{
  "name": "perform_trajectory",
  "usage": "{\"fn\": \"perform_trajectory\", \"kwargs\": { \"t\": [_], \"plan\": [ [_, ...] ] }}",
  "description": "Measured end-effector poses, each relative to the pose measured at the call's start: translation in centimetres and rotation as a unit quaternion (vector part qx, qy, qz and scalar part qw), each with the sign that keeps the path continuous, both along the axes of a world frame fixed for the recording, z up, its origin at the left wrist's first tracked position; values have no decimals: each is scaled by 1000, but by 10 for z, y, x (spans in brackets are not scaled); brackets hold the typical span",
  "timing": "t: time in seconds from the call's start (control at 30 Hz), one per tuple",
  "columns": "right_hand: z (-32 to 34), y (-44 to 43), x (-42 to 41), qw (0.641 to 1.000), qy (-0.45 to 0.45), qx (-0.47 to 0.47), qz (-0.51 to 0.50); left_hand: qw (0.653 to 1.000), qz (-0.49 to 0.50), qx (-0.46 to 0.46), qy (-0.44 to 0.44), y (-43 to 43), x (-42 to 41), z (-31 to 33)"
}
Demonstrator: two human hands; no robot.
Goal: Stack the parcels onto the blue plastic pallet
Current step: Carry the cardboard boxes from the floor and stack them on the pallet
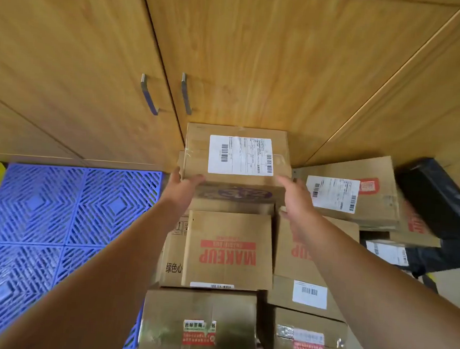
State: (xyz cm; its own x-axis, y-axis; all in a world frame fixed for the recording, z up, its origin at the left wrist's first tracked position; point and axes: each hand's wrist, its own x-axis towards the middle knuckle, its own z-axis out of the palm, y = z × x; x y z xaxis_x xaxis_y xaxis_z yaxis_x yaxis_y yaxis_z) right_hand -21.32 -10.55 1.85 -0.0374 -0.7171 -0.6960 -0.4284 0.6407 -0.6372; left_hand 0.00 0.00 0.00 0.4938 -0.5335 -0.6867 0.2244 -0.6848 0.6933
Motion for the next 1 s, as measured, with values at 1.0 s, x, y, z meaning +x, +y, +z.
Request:
{"fn": "perform_trajectory", "kwargs": {
  "t": [1.0],
  "plan": [
    [413, 169, -7, 998, -56, -23, 33, 982, 116, -65, 133, 206, -51, 410]
  ]
}}
